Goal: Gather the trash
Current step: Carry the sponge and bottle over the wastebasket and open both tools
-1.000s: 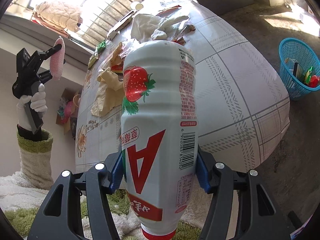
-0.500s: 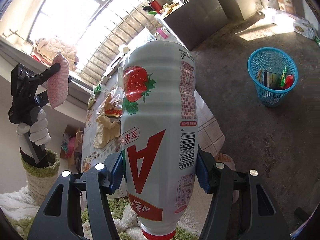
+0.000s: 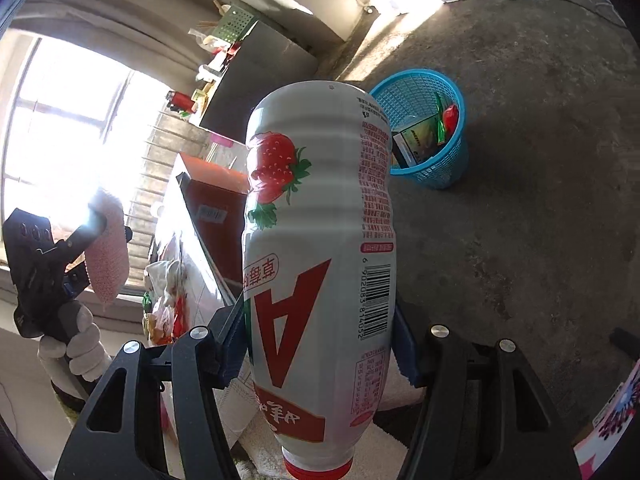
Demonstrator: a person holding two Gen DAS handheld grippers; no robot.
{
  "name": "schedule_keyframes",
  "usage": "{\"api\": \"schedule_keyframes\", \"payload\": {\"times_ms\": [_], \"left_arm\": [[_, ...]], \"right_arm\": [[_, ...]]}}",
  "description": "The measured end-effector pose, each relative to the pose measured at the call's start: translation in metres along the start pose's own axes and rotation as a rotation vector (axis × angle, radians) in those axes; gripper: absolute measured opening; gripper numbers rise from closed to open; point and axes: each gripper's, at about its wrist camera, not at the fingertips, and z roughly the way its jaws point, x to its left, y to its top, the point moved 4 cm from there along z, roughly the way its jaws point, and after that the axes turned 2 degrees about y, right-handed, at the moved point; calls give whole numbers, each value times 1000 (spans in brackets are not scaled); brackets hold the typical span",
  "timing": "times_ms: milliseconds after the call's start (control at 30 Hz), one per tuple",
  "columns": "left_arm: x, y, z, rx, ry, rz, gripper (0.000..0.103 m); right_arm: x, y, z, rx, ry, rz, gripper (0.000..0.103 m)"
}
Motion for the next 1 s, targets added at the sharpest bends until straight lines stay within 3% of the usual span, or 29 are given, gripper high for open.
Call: {"api": "schedule_keyframes", "payload": {"times_ms": [133, 333, 467, 567, 700, 1000], "left_arm": [[-3, 26, 66, 84, 7, -17, 80], [-1, 72, 156, 183, 23, -60, 80], [-5, 110, 206, 186, 15, -91, 83], [-8, 129, 233, 188, 42, -104, 85], [-10, 136, 239, 148, 39, -89, 85], [-2, 119, 213, 117, 17, -91, 85]], "right_arm": [[-24, 39, 24, 15, 45, 81, 59], [-55, 109, 96, 70, 71, 202, 59], [-77, 169, 142, 51, -24, 243, 63], [-96, 195, 166, 6, -119, 272, 66], [-112, 194, 176, -26, -121, 324, 66], [-123, 140, 148, -52, -144, 299, 66]]}}
